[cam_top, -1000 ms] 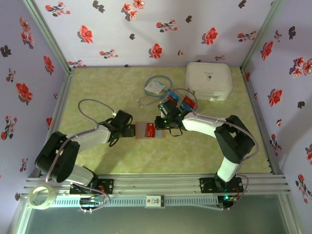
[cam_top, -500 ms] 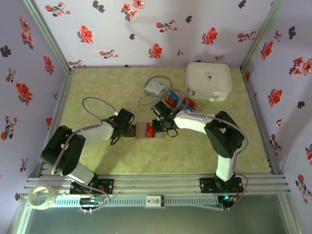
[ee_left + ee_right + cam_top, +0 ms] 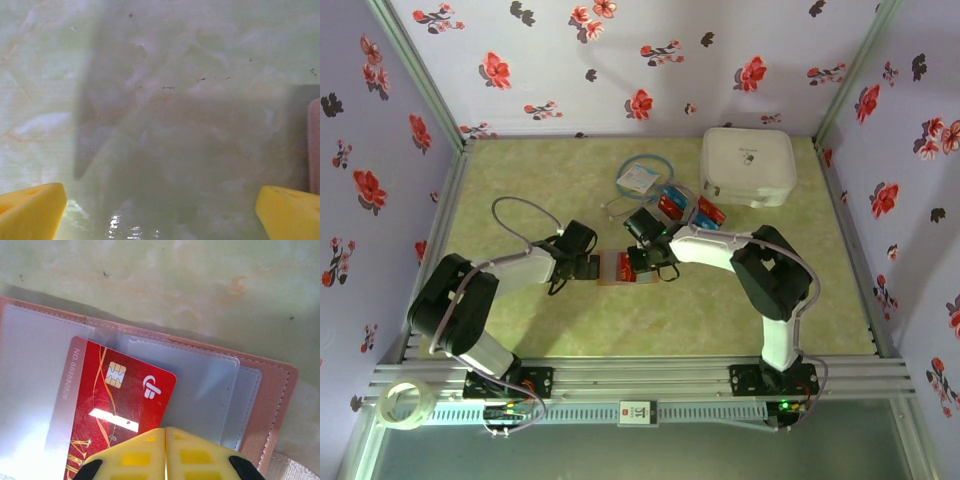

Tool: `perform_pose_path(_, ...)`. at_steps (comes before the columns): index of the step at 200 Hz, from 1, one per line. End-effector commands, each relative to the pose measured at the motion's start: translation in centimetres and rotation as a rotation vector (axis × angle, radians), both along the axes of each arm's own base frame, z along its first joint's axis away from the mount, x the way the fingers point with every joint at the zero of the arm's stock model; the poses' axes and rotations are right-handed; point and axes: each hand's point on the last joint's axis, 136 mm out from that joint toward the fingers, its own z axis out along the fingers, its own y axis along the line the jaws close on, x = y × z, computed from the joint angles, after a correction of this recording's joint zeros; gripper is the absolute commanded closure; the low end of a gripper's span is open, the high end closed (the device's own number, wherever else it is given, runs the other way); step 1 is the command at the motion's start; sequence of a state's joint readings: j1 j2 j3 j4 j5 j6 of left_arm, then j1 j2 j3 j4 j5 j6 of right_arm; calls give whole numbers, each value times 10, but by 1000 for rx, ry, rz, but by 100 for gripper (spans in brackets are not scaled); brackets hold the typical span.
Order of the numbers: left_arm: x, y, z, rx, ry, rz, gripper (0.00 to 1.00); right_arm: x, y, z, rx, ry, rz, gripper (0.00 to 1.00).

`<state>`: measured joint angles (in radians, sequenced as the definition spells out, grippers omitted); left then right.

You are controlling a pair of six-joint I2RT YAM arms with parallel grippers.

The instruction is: Put the credit cards into the card holder

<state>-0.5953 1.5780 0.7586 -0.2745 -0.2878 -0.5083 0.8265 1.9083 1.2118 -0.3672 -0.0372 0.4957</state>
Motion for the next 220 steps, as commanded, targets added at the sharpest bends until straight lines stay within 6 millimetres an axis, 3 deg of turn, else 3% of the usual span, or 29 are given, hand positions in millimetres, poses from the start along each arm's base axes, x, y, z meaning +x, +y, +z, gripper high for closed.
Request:
perform_pose_path(1, -2, -5, -13, 15, 32, -30, 0, -1, 10, 2, 1, -7, 35, 91)
perform_pose_path(145, -5, -13, -21, 11, 41, -44, 0, -8, 44, 1, 49, 18, 80, 91)
perform_pose_path(200, -6, -15, -22, 9, 42, -47, 0, -13, 59, 8, 124, 38, 87, 91)
perform_pose_path(220, -5, -15, -21, 8, 40, -48, 0, -12, 56, 13, 117, 24, 87, 91)
